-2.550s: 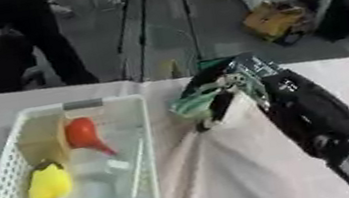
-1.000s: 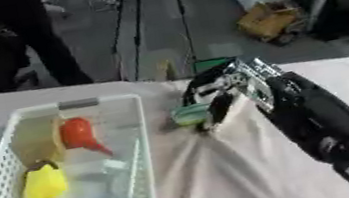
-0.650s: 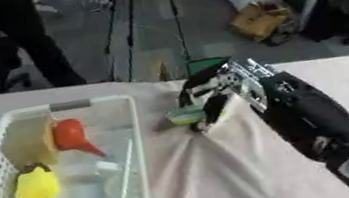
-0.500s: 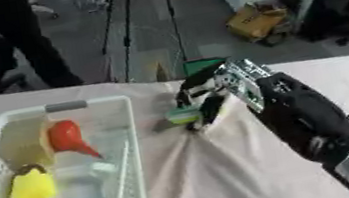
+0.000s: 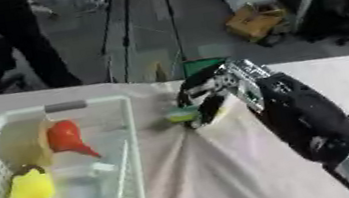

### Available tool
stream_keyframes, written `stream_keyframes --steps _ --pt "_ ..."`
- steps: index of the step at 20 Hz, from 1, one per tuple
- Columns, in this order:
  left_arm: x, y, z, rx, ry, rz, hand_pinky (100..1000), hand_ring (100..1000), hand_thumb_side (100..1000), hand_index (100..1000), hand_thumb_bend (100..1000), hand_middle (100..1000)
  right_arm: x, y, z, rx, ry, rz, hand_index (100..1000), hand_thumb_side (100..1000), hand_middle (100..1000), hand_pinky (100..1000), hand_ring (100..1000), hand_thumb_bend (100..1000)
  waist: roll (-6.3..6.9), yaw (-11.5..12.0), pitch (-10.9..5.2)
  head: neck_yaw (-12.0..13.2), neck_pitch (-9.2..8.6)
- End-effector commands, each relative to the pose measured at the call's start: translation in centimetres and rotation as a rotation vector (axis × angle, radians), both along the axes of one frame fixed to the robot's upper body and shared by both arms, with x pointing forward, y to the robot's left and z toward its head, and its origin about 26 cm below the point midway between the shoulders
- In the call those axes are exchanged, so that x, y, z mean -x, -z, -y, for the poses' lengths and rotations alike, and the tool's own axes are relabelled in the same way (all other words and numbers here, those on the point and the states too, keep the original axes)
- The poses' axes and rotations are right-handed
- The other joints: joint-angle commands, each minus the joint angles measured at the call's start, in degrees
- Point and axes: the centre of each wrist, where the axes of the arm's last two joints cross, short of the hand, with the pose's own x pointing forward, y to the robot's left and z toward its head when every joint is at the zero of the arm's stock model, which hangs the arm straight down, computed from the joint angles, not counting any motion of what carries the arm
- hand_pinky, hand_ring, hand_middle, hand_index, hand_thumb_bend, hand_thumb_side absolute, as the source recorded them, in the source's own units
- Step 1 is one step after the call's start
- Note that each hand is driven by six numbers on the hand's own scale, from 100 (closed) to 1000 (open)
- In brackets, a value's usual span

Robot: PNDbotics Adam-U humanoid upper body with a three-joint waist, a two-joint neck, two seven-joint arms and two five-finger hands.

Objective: Pick up objects on the table and place them in the box.

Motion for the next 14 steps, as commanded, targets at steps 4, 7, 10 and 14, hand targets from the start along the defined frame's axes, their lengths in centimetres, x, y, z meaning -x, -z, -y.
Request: stream_keyframes --steps 4,7,10,14 --pt "0.19 -0.63 -0.02 -0.008 0.002 0.021 993 910 1000 925 100 1000 0.38 -1.81 0.76 0.117 -0.070 -0.062 749 553 585 942 891 226 0.38 -0.3 -1.83 0.2 0.05" --pt "0.21 -0.58 -0.06 -0.008 0.001 0.018 993 910 1000 925 100 1000 0.36 -1.87 0.64 0.120 -0.074 -0.058 742 563 577 941 888 203 0.39 -0.5 -2.02 0.3 0.26" --pt "0.21 -0.57 -0.09 -0.009 0.000 0.016 994 910 1000 925 100 1000 0.37 -2.00 0.57 0.121 -0.076 -0.054 728 570 561 940 882 177 0.36 -0.8 -2.20 0.5 0.40" --pt "0.22 -0.54 -0.12 -0.009 -0.001 0.013 994 910 1000 925 100 1000 0.36 -2.05 0.47 0.122 -0.080 -0.047 713 577 546 935 869 149 0.32 -1.1 -2.52 0.6 0.53"
